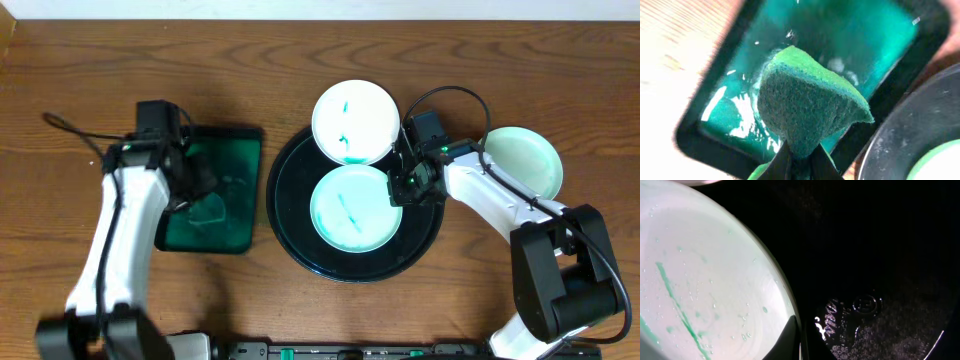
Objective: Clean dirty plates on tray and stack at the side
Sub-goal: 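Pick up the green sponge from the basin with the left gripper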
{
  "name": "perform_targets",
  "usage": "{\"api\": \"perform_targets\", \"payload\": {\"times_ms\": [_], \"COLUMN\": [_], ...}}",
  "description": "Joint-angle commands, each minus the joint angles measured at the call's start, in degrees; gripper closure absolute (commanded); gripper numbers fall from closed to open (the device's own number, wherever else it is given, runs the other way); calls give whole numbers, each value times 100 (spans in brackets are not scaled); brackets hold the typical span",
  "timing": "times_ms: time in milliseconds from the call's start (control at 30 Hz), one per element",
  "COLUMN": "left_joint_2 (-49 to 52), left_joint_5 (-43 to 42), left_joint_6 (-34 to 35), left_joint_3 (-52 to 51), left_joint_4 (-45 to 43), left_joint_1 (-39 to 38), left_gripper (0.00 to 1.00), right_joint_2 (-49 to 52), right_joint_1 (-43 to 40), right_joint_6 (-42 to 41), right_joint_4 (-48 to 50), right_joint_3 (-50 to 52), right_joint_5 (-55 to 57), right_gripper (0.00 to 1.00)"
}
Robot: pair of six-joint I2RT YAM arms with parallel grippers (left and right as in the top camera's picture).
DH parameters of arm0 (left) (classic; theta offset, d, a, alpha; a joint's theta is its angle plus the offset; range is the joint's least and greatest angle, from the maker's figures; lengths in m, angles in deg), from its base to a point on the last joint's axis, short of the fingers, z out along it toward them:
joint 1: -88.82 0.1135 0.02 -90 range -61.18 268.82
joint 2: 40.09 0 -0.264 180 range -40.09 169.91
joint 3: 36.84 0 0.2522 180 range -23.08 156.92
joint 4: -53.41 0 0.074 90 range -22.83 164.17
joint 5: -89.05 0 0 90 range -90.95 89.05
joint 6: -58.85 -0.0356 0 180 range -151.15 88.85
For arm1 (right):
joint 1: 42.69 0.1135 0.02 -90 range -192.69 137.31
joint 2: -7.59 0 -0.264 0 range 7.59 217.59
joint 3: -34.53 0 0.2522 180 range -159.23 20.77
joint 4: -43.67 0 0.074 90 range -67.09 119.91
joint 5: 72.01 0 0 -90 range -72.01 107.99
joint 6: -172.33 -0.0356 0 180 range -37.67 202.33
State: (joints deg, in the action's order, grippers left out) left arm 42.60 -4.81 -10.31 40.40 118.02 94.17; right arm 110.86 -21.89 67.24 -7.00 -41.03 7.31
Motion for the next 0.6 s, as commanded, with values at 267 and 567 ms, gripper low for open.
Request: {"api": "perform_targets", "payload": {"times_ms": [267,567], "left_joint_2": [-358,-11], "left_joint_5": [498,-216], "left_joint_6": [-44,-44], "left_joint_3": [87,-44], "left_joint_4": [90,-50], "left_joint_1": [-44,-181], "left_gripper": [93,93], "right_joint_2": [61,61], "right_joint_1": [-9,-7], "right_joint_6": [-116,-116], "right_joint_4": [48,52], "right_joint_3": [-22,-22], "right_joint_5": [164,164], "right_gripper": [99,99]}}
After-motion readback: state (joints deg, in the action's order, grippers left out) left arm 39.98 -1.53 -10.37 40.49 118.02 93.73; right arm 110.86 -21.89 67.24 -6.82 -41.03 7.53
